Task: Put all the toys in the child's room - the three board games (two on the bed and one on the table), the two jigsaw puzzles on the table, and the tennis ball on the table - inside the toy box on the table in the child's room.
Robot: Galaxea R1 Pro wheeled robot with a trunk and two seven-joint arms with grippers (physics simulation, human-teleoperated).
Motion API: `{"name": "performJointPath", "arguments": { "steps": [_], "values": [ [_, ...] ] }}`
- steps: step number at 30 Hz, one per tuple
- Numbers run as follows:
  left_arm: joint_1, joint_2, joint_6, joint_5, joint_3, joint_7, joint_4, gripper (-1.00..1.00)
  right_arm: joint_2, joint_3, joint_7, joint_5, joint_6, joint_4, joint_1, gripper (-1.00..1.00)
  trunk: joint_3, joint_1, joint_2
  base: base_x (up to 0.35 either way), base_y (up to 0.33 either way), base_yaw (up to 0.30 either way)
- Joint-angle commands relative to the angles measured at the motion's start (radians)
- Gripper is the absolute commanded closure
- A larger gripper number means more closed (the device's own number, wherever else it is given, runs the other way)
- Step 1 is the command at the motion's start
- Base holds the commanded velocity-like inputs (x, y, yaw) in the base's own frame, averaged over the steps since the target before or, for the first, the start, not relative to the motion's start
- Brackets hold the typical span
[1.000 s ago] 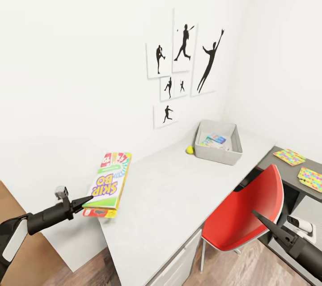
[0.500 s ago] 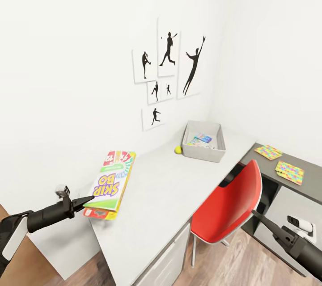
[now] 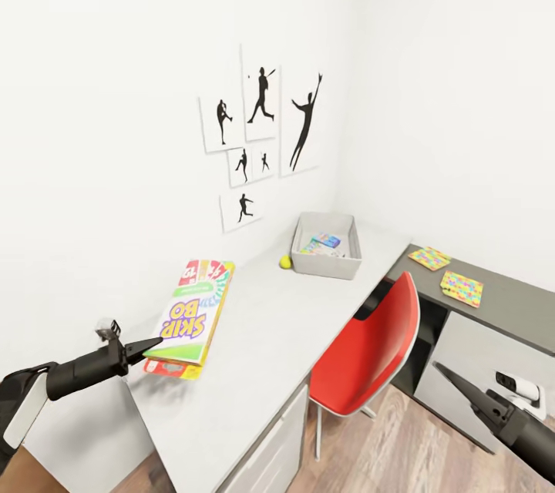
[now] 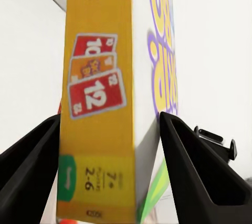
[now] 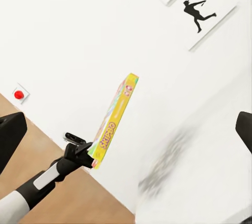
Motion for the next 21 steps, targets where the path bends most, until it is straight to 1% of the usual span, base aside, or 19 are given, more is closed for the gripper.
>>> {"name": "performJointPath", "arguments": {
  "steps": [1, 21],
  "values": [
    [0.000, 0.000, 0.008, 0.005, 0.000, 0.000, -0.002, 1.00, 0.000, -0.001, 0.002, -0.002, 0.009, 0.000, -0.001, -1.00, 0.003, -0.004, 0.006, 0.000, 0.000, -0.204],
    [0.001, 0.001, 0.017, 0.005, -0.001, -0.001, -0.011, 1.00, -0.013, -0.007, 0.003, -0.009, 0.011, 0.001, -0.001, -1.00, 0.090, -0.080, 0.146, 0.000, 0.000, -0.204]
  ]
}}
